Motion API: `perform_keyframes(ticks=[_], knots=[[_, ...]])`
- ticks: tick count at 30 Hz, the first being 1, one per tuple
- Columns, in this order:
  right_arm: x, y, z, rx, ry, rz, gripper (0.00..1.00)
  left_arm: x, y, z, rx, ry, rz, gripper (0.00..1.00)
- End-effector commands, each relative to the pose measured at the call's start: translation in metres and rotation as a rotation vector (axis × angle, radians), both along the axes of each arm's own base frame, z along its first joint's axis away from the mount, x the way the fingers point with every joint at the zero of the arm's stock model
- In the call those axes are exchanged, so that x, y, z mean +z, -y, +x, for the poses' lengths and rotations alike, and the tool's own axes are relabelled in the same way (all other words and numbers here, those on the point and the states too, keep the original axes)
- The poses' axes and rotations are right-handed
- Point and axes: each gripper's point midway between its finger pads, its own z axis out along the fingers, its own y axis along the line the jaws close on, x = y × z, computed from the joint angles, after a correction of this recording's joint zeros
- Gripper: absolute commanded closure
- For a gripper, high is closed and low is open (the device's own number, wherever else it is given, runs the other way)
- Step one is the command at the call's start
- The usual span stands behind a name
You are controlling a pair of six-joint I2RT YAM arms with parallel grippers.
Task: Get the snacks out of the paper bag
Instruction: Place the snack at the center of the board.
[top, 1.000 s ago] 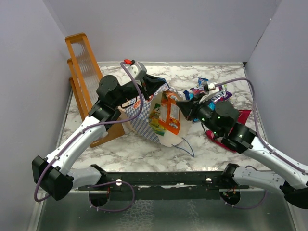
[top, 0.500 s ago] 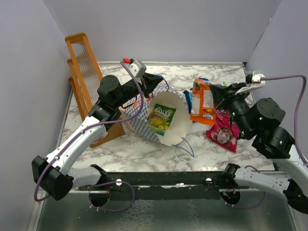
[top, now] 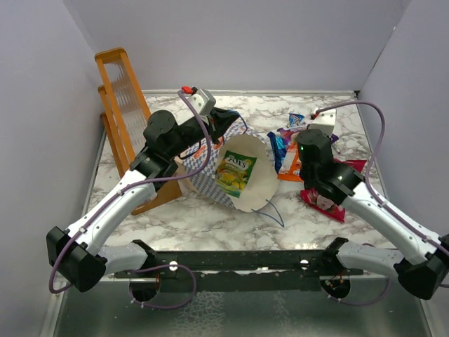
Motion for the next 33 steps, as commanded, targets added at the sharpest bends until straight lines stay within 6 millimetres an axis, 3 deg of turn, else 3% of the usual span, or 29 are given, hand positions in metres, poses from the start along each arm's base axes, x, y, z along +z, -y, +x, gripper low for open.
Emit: perform_keyframes(ticks=[1,5,11,13,17,19,22,24,29,33], knots=[[-0.022,0.017,0.036,-0.078,-0.008,0.08,0.98,0.014,-0.003,-0.004,0.014,0.04,-0.01,1.0],[-0.05,0.027,0.049,-0.149,-0.088,0.034,0.98,0.015,-0.004,-0.004,0.018,0.05,-0.007,1.0],[-0.062,0.046,0.053,-0.183,-0.113,-0.014,0.98,0.018,0.001,-0.015,-0.046,0.066,-0.013,1.0],[-0.07,0.04,0.06,-0.145,-0.122,-0.028,0.98,0.019,0.006,-0.022,-0.095,0.076,-0.019,1.0],[-0.109,0.016,0.081,-0.054,-0.213,-0.037,0.98,0.019,0.014,-0.039,-0.2,0.109,-0.026,1.0],[-0.128,0.008,0.083,-0.045,-0.276,-0.017,0.98,0.018,0.015,-0.044,-0.224,0.127,-0.027,1.0],[-0.141,0.001,0.081,-0.029,-0.31,0.021,0.97,0.016,0.015,-0.048,-0.239,0.155,-0.015,1.0],[-0.14,-0.001,0.075,-0.014,-0.31,0.057,0.89,0.015,0.014,-0.052,-0.252,0.179,-0.005,1.0],[-0.117,-0.01,0.058,0.083,-0.261,0.142,0.59,0.005,0.018,-0.072,-0.309,0.282,0.055,1.0],[-0.104,-0.032,0.049,0.223,-0.266,0.213,0.45,-0.012,0.03,-0.105,-0.397,0.307,0.129,1.0]])
